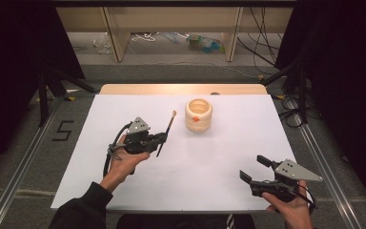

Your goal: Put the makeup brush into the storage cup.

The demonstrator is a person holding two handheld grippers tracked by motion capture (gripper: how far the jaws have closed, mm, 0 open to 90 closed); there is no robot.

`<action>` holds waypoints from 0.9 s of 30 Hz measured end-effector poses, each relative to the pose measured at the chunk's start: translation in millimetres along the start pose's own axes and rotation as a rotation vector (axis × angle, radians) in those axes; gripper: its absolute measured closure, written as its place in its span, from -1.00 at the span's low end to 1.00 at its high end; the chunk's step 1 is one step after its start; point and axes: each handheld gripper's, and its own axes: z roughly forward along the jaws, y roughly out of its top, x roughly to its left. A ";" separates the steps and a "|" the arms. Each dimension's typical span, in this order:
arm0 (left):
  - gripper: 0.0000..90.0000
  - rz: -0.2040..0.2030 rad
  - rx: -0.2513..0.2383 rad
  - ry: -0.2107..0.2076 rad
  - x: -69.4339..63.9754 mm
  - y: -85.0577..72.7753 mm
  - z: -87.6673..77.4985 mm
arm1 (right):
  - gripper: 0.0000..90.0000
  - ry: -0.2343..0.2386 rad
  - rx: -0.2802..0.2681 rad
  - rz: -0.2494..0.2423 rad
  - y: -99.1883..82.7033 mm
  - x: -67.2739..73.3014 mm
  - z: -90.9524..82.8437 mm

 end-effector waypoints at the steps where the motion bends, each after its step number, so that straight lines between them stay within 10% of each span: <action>1: 0.85 0.002 -0.004 0.000 -0.5 -0.8 -1.4 | -0.62 0.001 -0.001 0.001 0.1 0.0 0.1; 13: 0.85 -0.023 -0.120 -0.019 -13.7 -11.1 -11.3 | -0.62 0.026 -0.010 0.013 1.7 2.9 4.8; 27: 0.85 0.002 -0.164 -0.048 -31.4 -19.4 -16.3 | -0.62 0.181 -0.043 0.065 27.2 21.6 44.9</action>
